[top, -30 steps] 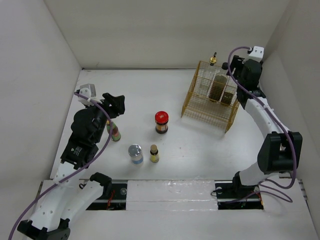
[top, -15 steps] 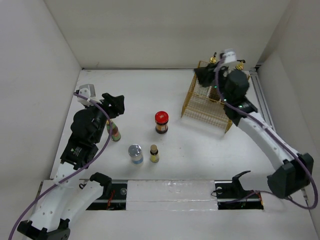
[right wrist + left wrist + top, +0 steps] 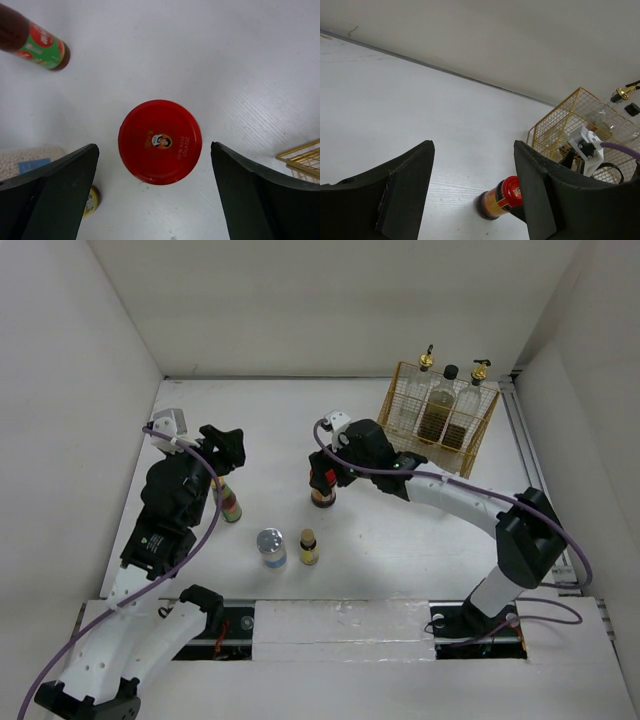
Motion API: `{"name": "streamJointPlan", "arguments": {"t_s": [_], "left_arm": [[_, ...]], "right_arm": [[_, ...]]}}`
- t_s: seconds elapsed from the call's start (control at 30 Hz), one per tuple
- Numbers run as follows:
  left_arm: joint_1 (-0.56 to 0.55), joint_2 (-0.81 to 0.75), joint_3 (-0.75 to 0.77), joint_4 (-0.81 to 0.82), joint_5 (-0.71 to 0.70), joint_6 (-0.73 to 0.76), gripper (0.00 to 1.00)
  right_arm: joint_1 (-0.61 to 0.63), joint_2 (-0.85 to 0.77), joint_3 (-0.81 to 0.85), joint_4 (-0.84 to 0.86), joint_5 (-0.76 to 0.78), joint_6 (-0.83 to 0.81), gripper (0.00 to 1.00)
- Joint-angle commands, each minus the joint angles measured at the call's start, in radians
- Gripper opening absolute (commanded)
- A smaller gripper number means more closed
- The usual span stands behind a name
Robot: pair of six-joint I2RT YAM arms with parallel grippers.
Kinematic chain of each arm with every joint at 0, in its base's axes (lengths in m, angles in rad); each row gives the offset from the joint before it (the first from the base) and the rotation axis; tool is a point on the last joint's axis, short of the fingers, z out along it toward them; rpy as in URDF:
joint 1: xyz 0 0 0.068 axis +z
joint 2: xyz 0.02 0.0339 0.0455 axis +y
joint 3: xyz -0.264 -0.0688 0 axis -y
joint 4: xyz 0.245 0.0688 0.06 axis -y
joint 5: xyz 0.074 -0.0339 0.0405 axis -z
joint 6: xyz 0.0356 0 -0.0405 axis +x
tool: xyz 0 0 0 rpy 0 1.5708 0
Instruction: Organize the condiment bottles
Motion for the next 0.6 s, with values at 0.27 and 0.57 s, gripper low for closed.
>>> {"name": "streamJointPlan", "arguments": {"t_s": [0.27,0.57], "left_arm": [[0.003,-0.017,-0.005,0.032,0.001,-0.006,0.6],[0.003,-0.026,-0.005,0.032,0.01,-0.006,0.6]], "right_arm": [[0.038,0.094,0.133,-0.073,0.14,-0.032,0.96],[0.081,0.125,0.178,-0.125,0.211,-0.042,0.7]]}}
